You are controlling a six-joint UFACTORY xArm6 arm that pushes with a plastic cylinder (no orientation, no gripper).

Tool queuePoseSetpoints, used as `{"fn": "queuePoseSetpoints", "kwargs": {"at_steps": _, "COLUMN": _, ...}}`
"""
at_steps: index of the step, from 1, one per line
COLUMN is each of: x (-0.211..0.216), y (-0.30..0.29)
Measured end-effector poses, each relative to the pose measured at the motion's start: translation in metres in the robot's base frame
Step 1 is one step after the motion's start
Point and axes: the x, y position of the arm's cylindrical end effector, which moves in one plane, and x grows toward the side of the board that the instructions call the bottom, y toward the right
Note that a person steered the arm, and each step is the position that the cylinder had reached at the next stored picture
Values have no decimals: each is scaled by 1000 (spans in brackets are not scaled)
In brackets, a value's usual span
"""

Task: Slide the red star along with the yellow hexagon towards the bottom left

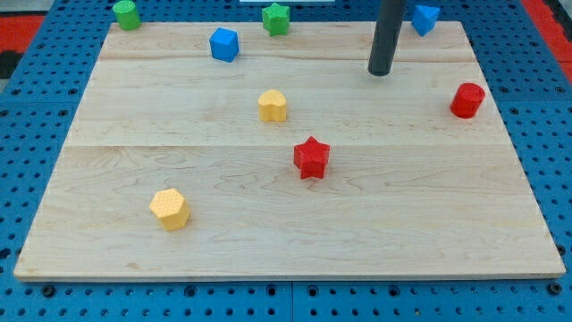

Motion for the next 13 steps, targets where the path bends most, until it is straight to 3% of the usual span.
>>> {"fn": "queuePoseSetpoints", "kwargs": {"at_steps": 3, "x": 17, "y": 0}}
{"fn": "queuePoseSetpoints", "kwargs": {"at_steps": 6, "x": 92, "y": -18}}
{"fn": "queuePoseSetpoints", "kwargs": {"at_steps": 8, "x": 142, "y": -82}}
{"fn": "queuePoseSetpoints", "kwargs": {"at_steps": 10, "x": 171, "y": -168}}
{"fn": "queuePoseSetpoints", "kwargs": {"at_steps": 11, "x": 185, "y": -184}}
{"fn": "queuePoseSetpoints", "kwargs": {"at_steps": 13, "x": 179, "y": -146}}
